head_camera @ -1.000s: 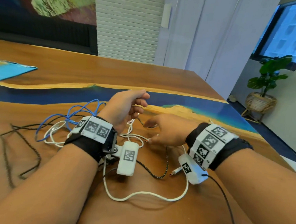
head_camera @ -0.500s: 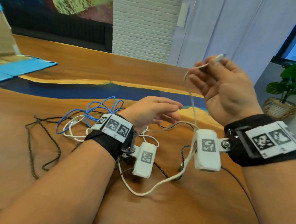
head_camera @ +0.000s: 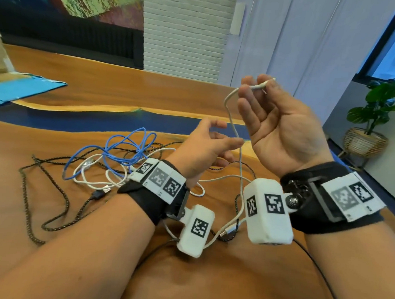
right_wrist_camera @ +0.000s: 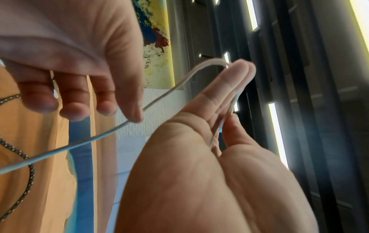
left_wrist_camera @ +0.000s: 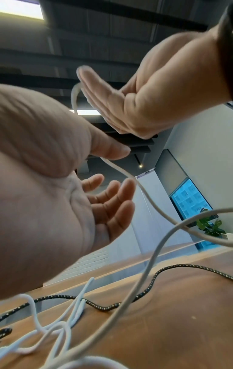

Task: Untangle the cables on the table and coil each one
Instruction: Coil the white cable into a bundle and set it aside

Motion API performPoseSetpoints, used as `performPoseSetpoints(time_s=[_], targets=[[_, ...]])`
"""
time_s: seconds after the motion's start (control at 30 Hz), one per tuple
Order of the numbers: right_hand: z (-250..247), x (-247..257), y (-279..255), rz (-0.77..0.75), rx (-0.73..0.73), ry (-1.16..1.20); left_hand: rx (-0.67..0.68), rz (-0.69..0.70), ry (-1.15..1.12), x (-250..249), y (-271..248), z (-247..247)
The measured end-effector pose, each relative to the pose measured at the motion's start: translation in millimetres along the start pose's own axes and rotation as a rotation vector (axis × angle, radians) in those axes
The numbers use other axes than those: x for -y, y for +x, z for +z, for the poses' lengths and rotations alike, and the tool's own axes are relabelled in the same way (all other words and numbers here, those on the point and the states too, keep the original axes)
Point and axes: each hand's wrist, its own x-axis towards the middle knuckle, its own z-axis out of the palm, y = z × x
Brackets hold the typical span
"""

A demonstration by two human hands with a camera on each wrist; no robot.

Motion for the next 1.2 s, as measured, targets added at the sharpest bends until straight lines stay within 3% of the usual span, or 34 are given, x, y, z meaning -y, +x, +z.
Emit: performPoseSetpoints(time_s=[0.1,0.2,0.33,0.4,0.47,0.53,0.63,0.7,0.8,0.87,0.93,1.03,1.1,1.2], targets=[[9,2,-3,0.030,0.058,-0.008,0.195,-0.017,0.169,2,-1,-3],[8,16,1,-0.095,0.046,0.114,0.274,-0.053,0.279,-1,-5,-2],[-27,51,12,-0.362,-0.124,0.280,0.030,-0.053,0.143,-15,1,-18],[-56,69,17,-0.462,-0.244,0.367,-0.118,-0.035,-0.073,-22,4,-33],[-80,75,19,-0.487,-0.389,0.353,-0.165,-0.018,-0.298,-30,5,-45],[-93,65,20,-0.378,-0.482,0.173,-0.167,0.010,-0.358,-35,5,-53],[-96,34,14,-0.111,-0.497,-0.388,-0.167,0.079,-0.069,-34,5,-54],[-88,14,7,-0.065,-0.388,-0.724,-0.157,0.101,0.167,-32,3,-50],[-71,-12,-2,-0.011,-0.055,-1.086,-0.078,0.095,0.383,-33,-2,-43],[-63,-31,-7,0.047,0.087,-1.093,0.005,0.091,0.450,-34,-5,-38],[-57,-41,-11,-0.020,0.080,-1.079,0.059,0.055,0.478,-35,-7,-37],[-66,-27,-8,-0.140,-0.105,-0.713,0.077,-0.045,0.521,-38,-9,-43],[-81,-5,-5,-0.244,-0.231,-0.462,0.021,-0.052,0.509,-41,-9,-52],[-108,11,-5,-0.263,-0.369,-0.467,-0.103,0.040,0.135,-44,-6,-59]])
